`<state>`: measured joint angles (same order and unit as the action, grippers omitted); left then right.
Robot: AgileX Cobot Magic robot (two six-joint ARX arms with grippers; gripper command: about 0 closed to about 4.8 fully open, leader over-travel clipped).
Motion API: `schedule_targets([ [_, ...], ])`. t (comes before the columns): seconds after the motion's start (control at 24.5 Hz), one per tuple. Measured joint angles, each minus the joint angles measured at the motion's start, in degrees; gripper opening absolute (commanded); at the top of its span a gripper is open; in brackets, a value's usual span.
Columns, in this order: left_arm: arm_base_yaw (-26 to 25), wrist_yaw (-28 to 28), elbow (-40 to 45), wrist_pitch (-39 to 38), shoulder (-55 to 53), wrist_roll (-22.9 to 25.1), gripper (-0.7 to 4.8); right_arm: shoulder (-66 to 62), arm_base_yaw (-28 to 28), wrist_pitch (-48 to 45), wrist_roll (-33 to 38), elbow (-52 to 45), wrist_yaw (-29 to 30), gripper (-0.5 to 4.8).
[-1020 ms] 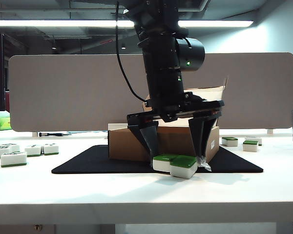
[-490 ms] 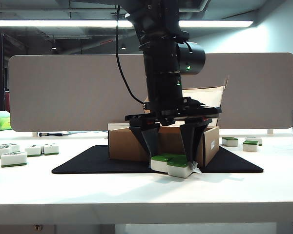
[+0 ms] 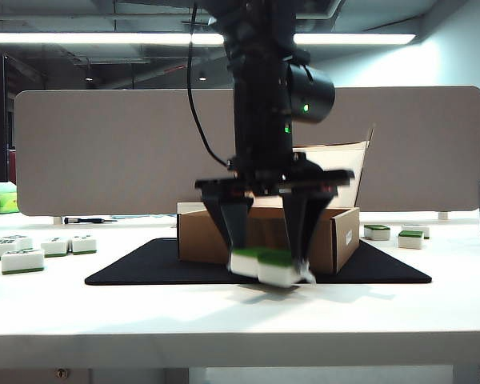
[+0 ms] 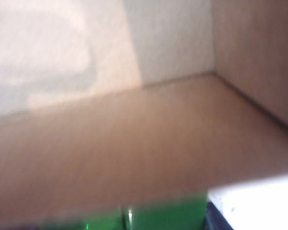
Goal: Pick up four mahjong tiles and put them into the paper box.
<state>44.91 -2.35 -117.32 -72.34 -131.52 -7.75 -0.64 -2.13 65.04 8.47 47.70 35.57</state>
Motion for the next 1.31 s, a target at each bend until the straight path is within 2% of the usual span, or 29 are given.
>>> schedule_targets([
  [0.33,0.02,-2.47,-10.91,-9.44,0.26,0.00,2.58,0.00,0.00,0.02,0.00,0.00,0.00,-0.01],
  [0.53,0.02,-2.60,-20.81,-9.75,1.46,1.09,2.58,0.00,0.00,0.00,0.00,0.00,0.02,-0.01],
  [0.78,-1.31,6.75,-23.87,-2.58,1.38,3.06,2.58,0.00,0.00,0.00,0.00,0.00,0.02,-0.01],
  [1.31,-1.88,7.15,-23.45,3.26,-9.35,3.19,2.59,0.00,0.00,0.02,0.00,0.00,0.00,-0.01],
])
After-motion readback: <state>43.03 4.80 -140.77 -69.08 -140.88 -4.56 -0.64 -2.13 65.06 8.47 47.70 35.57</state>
